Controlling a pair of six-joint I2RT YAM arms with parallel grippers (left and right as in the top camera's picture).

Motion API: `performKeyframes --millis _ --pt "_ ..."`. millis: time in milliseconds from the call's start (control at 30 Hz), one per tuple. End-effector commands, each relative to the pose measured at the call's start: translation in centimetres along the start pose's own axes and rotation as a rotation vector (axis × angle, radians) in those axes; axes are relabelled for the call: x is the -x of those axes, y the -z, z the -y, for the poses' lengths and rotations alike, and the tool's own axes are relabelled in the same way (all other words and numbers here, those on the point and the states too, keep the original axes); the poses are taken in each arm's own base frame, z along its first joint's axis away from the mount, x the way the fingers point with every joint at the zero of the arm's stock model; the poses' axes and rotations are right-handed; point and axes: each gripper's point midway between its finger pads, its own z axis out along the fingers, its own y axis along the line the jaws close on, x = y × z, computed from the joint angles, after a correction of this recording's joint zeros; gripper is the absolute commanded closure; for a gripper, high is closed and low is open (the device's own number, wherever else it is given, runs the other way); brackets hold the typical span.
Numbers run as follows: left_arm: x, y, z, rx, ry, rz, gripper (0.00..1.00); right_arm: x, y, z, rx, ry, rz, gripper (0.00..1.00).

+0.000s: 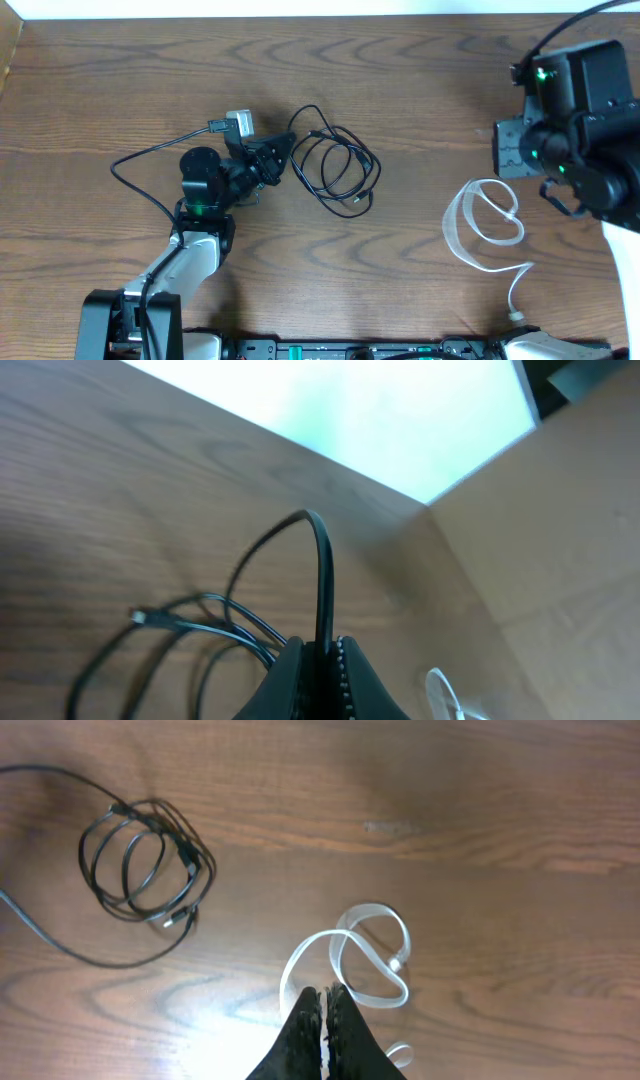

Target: Untangle cables

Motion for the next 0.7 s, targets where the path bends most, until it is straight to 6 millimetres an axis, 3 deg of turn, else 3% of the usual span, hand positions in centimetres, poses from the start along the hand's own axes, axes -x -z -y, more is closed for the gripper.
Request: performKeyframes --millis 0,167,367,433,500,667 --pt "-0.7 0.2 2.1 -0.102 -0.001 -0.071 0.92 0.6 -1.7 0.0 -0.023 0.010 -0.015 0.99" --pt "-2.8 0.3 0.7 -0.051 -0.031 -0.148 0.92 1.1 -4.6 -0.6 -0.032 0.024 -0.062 0.99" --pt "-4.5 0.6 -0.3 -0.015 0.001 -0.208 0.91 -0.1 -8.1 -1.7 -0.018 0.059 -0.206 0.98" --pt "-4.9 0.7 -0.5 -0.008 -0.006 -0.225 0.92 -0.6 -9.2 -2.2 -0.007 0.043 -0.253 0.78" --pt "-5.4 0.8 -0.7 0.002 -0.001 -0.244 0.92 -1.0 -10.2 -2.4 -0.013 0.018 -0.294 0.74" --pt "-6.5 1.1 -1.2 0.023 0.018 -0.282 0.92 -2.3 -12.8 -2.3 -0.084 -0.128 -0.382 0.76"
